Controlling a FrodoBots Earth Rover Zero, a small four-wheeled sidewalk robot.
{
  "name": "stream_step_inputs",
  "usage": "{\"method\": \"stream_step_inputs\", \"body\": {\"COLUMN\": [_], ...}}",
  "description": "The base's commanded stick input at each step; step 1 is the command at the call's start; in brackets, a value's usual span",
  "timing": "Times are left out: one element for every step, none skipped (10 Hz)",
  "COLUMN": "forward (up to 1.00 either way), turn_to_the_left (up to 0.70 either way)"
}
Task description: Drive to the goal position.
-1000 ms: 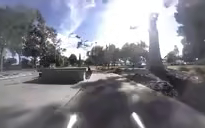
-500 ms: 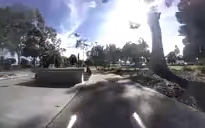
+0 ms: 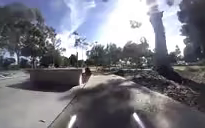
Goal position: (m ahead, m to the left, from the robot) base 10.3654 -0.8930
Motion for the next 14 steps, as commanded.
{"method": "stream_step_inputs", "body": {"forward": [1.00, 1.00, 1.00, 1.00, 1.00, 1.00, 1.00, 1.00, 1.00, 1.00, 1.00, 1.00, 1.00, 1.00], "turn_to_the_left": [0.00, -0.14, -0.33, 0.00, 0.00, 0.00, 0.00, 0.00, 0.00, 0.00, 0.00, 0.00, 0.00, 0.00]}}
